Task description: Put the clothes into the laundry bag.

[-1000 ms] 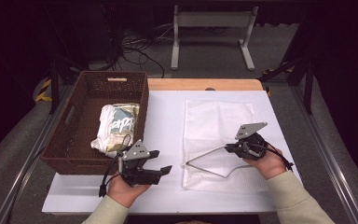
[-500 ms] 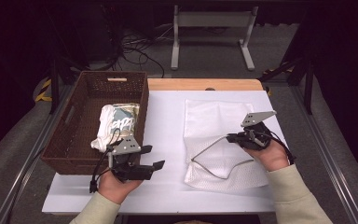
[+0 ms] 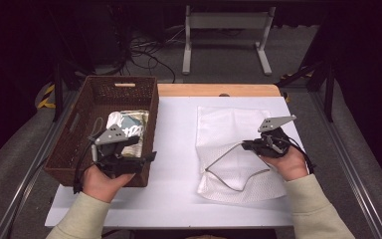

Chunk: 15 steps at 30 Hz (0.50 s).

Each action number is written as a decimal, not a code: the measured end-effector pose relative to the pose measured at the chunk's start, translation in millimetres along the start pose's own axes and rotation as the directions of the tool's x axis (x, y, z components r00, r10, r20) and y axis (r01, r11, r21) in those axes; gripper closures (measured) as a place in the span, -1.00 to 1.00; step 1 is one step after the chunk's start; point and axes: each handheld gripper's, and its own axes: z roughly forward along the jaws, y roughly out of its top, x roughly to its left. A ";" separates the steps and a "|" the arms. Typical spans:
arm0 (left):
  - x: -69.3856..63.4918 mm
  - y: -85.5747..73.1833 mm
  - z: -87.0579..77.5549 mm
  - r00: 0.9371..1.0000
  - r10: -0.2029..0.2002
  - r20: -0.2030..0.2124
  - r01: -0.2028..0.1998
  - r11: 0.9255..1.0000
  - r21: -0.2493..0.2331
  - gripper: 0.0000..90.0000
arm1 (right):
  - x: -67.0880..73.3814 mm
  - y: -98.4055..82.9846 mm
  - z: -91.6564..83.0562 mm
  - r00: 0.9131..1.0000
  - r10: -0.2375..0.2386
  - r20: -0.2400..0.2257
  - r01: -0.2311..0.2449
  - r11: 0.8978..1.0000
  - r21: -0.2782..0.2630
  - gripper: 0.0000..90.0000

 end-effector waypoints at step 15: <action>69.2 17.4 -4.8 0.984 -0.139 -0.109 0.144 0.989 0.037 -0.60 | 2.9 -4.8 0.0 1.000 -0.002 0.005 0.002 1.000 0.010 0.95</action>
